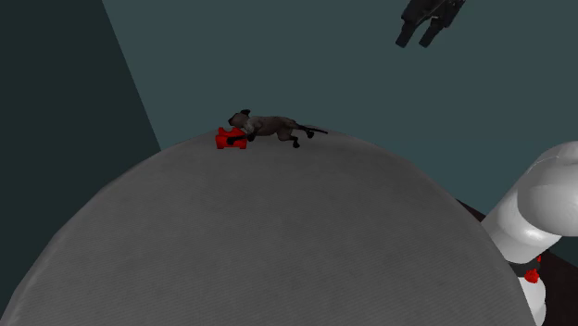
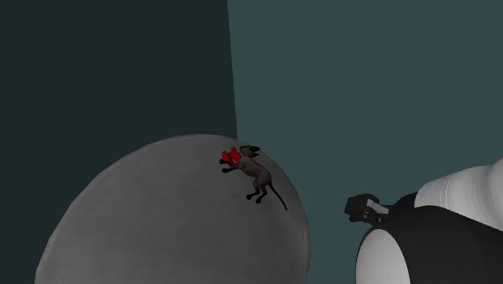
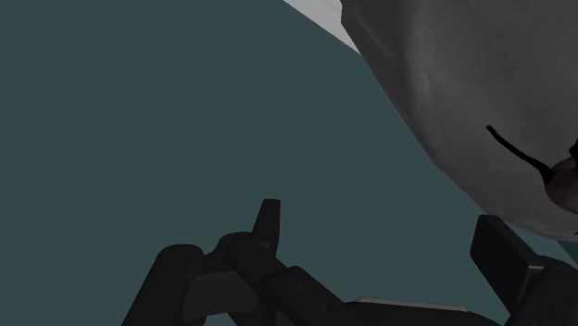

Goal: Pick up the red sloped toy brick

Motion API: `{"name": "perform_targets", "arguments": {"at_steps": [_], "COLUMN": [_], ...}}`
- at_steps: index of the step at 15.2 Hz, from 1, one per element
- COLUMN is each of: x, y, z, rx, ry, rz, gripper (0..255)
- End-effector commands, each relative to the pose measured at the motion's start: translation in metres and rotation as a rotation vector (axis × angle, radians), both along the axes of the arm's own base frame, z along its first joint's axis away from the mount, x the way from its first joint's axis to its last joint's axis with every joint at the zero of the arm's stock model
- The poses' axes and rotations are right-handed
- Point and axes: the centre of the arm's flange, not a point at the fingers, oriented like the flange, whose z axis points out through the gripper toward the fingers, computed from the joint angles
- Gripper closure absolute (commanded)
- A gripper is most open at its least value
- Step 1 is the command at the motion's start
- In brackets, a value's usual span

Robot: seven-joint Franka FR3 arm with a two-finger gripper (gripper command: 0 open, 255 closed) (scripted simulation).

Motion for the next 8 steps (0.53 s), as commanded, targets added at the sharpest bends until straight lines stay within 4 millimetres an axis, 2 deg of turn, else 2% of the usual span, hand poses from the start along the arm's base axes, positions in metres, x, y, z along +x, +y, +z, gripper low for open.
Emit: {"name": "perform_targets", "arguments": {"at_steps": [1, 8], "x": [0.000, 0.071], "y": [0.000, 0.064], "z": [0.000, -0.018], "rx": [0.000, -0.030], "ry": [0.000, 0.045], "rz": [0.000, 0.152], "gripper": [0, 0]}}
